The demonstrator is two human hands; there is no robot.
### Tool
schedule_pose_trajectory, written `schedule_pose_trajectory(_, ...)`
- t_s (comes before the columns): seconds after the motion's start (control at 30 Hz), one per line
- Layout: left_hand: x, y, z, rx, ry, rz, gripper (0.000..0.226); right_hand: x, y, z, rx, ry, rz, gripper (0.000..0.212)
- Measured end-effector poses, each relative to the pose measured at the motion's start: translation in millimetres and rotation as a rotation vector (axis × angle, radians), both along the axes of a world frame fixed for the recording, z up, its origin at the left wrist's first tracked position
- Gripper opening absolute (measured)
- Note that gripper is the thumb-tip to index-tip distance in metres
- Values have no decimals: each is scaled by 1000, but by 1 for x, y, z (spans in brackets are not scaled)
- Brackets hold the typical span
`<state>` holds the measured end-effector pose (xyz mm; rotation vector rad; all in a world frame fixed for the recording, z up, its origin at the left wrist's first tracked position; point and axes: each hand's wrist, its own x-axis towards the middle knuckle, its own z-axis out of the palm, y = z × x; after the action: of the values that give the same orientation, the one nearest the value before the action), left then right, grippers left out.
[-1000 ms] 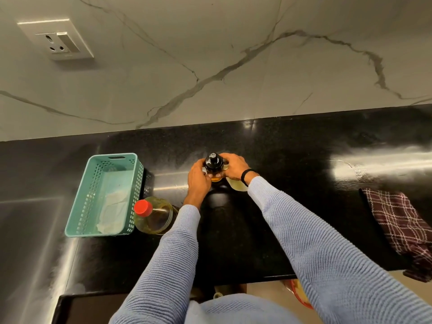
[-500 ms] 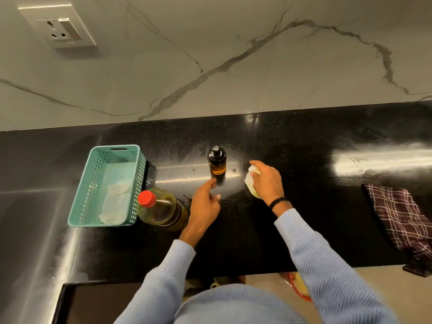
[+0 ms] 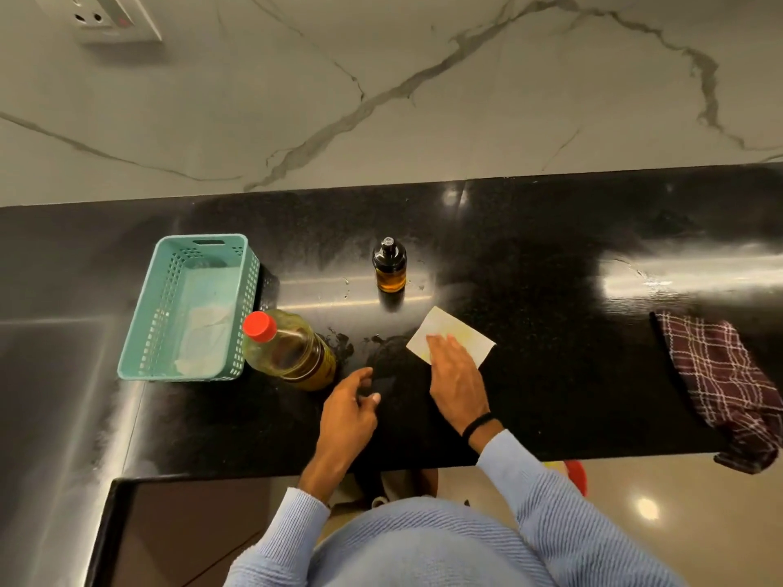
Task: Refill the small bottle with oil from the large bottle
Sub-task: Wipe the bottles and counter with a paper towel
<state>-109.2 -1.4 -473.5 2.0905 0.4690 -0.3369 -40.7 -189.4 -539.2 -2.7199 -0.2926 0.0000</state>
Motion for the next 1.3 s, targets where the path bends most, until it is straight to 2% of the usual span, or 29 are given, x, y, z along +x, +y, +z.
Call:
schedule_pose_trajectory(0.07,-7,0,-1,-5,12,-9,50,11,-3,-10,-65,95,-27,53)
schedule_pose_trajectory(0.17,-19,1,-3,12,23,1,48,24,2,-17,-156,122,-44,62)
schedule_pose_trajectory(0.27,-31,4,-4,20,37,53,47,41,32,-14,-148,153,-14,67)
schedule_pose_trajectory(0.4,-46,7,-4,49,66,129,46,28,83,-10,-196,204,241,66)
schedule_pose_trajectory(0.5,-51,9,-2,44,85,169,45,-18,57,-6,-167,220,393,63)
schedule_pose_trajectory(0.6,-53,11,-2,33,78,206,45,-7,6,-12,-197,189,221,64)
schedule_pose_trajectory(0.7,-55,8,0,32,76,226,46,44,24,-7,-215,261,-7,65)
schedule_pose_trajectory(0.77,-56,3,0,49,53,245,45,45,57,-2,-217,278,48,68)
schedule_pose_trajectory(0.83,-57,-2,1,69,46,253,44,7,72,-2,-219,271,234,70)
schedule_pose_trajectory(0.87,-59,-3,-1,76,47,255,44,-20,65,-2,-218,275,315,68)
schedule_pose_trajectory(0.93,-62,-3,-2,65,56,258,45,-55,26,-5,-191,267,317,66)
schedule_pose_trajectory(1.03,-69,-2,0,62,63,280,45,-14,-22,-10,-246,250,69,66)
schedule_pose_trajectory(1.13,-76,-5,2,62,67,284,45,59,7,-2,-182,328,-133,65)
schedule_pose_trajectory(1.2,-77,-10,1,56,72,275,45,53,47,1,-212,337,-28,68)
schedule_pose_trajectory(1.3,-83,-15,3,68,71,269,45,-36,52,-2,-221,300,259,70)
